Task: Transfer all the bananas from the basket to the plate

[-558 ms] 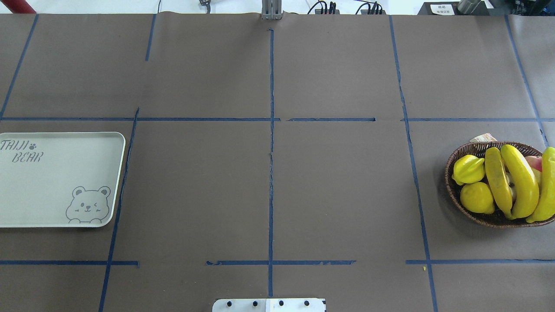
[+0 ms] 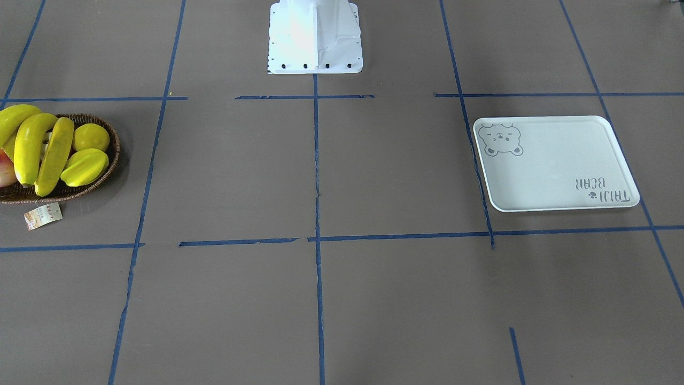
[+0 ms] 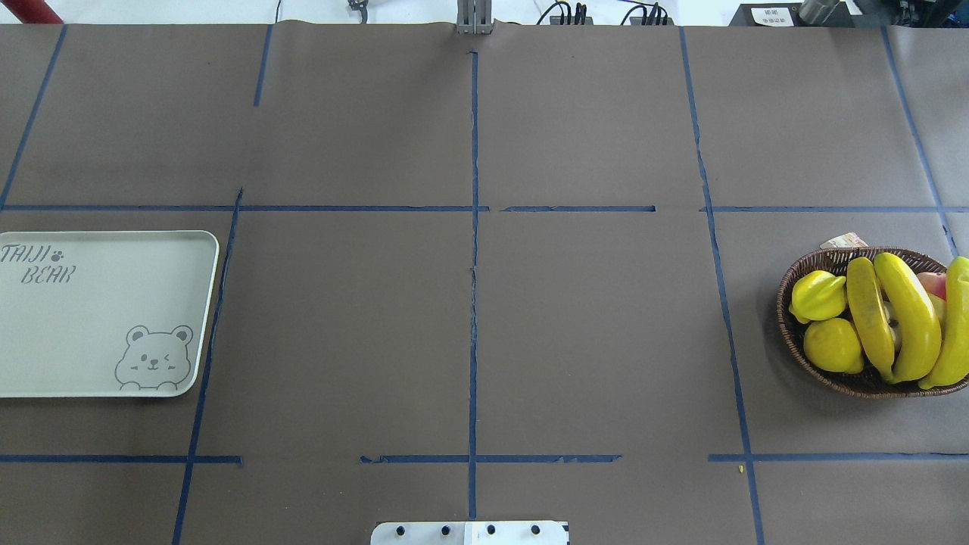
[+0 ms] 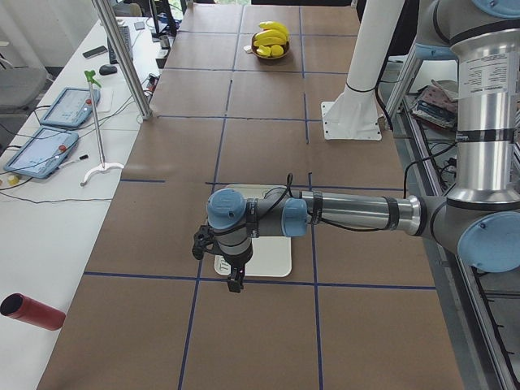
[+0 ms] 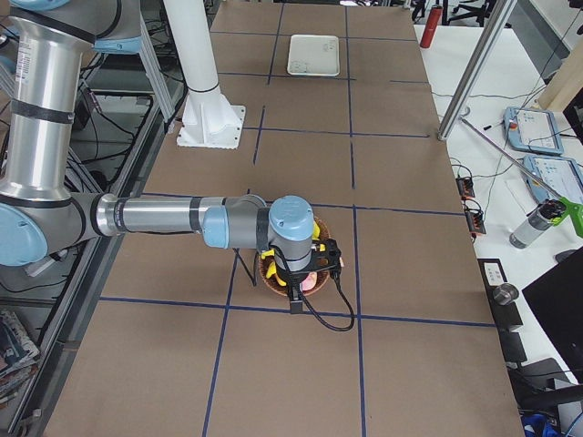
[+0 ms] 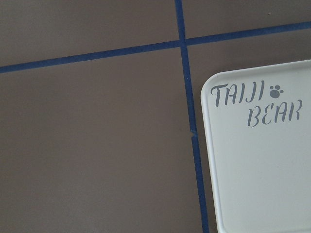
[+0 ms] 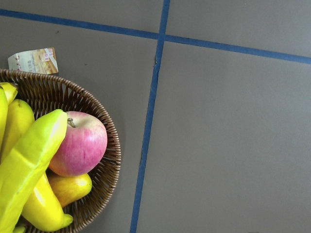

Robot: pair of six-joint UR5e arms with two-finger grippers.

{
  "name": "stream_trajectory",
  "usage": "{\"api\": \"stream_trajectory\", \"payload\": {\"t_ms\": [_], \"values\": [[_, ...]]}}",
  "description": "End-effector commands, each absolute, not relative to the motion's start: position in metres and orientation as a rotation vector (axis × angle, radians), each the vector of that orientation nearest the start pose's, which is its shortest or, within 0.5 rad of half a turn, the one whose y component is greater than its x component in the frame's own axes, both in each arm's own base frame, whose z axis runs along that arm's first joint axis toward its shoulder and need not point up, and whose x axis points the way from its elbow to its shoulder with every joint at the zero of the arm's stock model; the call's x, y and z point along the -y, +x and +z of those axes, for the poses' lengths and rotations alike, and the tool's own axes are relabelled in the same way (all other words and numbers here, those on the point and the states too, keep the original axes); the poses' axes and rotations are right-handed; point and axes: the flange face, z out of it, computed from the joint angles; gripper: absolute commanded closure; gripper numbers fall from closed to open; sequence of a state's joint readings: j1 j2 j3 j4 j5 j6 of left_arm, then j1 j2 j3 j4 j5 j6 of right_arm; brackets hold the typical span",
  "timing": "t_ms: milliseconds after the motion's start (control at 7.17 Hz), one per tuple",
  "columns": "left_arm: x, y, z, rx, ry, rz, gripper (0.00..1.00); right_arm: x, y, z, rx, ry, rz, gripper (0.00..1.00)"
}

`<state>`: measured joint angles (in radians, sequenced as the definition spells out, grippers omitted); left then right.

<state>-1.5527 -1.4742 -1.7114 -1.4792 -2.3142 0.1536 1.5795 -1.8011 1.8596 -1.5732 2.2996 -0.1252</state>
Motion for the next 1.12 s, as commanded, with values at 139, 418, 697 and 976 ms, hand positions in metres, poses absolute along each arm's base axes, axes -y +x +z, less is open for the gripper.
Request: {"api": "stream_trajectory", "payload": {"t_ms": [139, 418, 697, 976], "values": [[0.449, -0.058, 0.646, -0.746, 0.004, 0.145, 0.0, 0.411, 0.027, 0.563, 0.783, 0.162, -0.028, 0.0], [0.448, -0.058, 0.647, -0.746, 0.003, 0.144, 0.0, 0.407, -0.042, 0.526, 0.753, 0.079, 0.093, 0.0], [0.448, -0.057, 0.646, -0.746, 0.005, 0.145, 0.0, 0.386, -0.081, 0.539, 0.701, 0.11, 0.204, 0.01], [0.448, -0.058, 0.646, -0.746, 0.004, 0.143, 0.0, 0.377, -0.105, 0.55, 0.664, 0.093, 0.185, 0.02]]}}
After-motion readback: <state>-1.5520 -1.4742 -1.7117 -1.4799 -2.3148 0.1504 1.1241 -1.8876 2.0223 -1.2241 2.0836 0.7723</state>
